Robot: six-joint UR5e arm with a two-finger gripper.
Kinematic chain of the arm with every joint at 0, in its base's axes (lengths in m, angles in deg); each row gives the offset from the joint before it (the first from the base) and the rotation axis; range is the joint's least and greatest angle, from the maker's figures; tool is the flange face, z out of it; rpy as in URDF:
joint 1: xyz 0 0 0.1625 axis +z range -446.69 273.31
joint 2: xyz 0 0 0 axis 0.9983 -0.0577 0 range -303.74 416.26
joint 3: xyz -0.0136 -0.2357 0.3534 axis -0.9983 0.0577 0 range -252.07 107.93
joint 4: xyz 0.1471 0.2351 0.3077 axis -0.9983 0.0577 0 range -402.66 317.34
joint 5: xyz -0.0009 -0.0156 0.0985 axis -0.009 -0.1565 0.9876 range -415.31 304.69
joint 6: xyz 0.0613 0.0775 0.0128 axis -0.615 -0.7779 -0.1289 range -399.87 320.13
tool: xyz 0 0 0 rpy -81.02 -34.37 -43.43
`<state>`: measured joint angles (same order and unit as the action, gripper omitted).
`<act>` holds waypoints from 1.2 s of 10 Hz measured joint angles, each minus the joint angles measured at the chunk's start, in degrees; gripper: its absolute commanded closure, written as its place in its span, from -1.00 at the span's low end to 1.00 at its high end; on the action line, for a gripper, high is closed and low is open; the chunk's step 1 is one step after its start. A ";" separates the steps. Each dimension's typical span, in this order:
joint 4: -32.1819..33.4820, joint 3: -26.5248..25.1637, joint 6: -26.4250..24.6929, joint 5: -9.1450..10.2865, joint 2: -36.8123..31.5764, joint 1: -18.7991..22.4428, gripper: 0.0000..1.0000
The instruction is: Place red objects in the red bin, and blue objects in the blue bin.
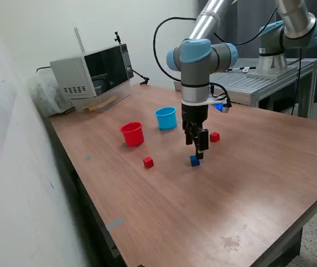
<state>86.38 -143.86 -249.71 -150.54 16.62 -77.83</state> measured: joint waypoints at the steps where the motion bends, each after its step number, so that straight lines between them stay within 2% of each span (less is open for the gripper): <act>1: 0.30 0.21 -0.04 -0.02 0.46 -0.74 -1.00; 5: 0.66 0.17 -0.10 0.01 1.24 -2.36 -1.00; 10: 0.69 -0.05 -0.04 0.32 1.31 -1.26 -1.00; 11: 0.69 -0.14 -0.04 0.36 1.31 -0.95 1.00; 12: 0.69 -0.20 -0.04 0.38 1.31 -0.78 1.00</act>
<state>87.07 -144.06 -249.75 -150.16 17.94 -78.61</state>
